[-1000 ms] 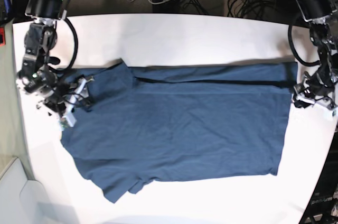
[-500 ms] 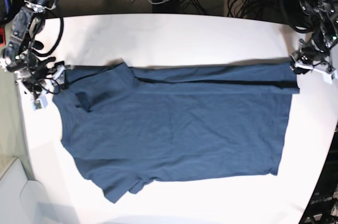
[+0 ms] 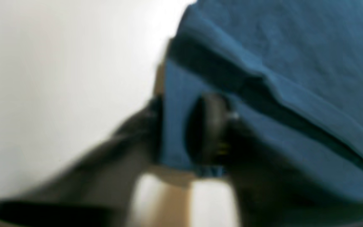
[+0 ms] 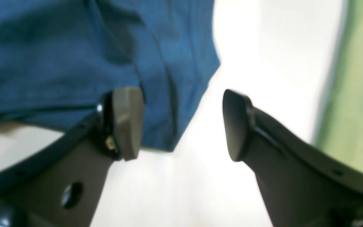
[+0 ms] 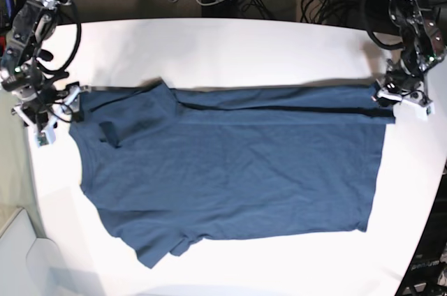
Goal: Layout the t-shirt on the table in an organized manner, then fold the t-shirt properly
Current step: 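Pull the collar-side edge taut between both grippers, then lift the collar-side edge with both grippers and fold it over the shirt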
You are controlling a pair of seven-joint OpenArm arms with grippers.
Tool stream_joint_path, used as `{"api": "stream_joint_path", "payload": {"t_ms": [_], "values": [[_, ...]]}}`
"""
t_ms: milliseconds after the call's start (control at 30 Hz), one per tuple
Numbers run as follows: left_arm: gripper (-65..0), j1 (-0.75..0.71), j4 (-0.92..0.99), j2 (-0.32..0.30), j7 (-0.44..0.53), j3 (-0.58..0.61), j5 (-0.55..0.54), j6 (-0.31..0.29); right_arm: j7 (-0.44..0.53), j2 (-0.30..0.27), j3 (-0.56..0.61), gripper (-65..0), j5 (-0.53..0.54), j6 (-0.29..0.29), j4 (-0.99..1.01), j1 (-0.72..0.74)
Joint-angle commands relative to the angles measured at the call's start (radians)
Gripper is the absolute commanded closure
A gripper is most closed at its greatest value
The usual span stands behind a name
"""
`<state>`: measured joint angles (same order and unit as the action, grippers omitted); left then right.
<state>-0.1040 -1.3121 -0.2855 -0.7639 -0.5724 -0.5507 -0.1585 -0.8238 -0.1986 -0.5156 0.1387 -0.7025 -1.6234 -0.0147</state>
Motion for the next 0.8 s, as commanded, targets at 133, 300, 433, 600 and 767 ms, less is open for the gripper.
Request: {"api": "stream_joint_path", "payload": {"t_ms": [133,300,433,600,767], "values": [[-1.2,0.007,0.049,-0.019,-0.015,-0.002,0.007,0.003,0.013,-0.031,-0.035,-40.5,0.002,0.004,-0.027,-0.024],[0.0,0.010,0.035,-0.027,-0.016,-0.002,0.007,0.003,0.013,0.008,-0.031,-40.5,0.002,0.004,-0.027,-0.058],[0.0,0.011,0.035,-0.028,-0.018,-0.002,0.007,0.003,0.014,0.038,-0.030,-40.5,0.002,0.004,-0.022,-0.064],[0.0,0.011,0.036,-0.030,-0.016,-0.002,0.007,0.003,0.022,0.046,0.004,-40.4,0.002,0.004,0.062,-0.057],[0.0,0.008,0.036,-0.030,-0.015,-0.004,0.007,0.003,0.054,0.043,0.007,-39.8,0.002,0.004,0.154,-0.034]]}}
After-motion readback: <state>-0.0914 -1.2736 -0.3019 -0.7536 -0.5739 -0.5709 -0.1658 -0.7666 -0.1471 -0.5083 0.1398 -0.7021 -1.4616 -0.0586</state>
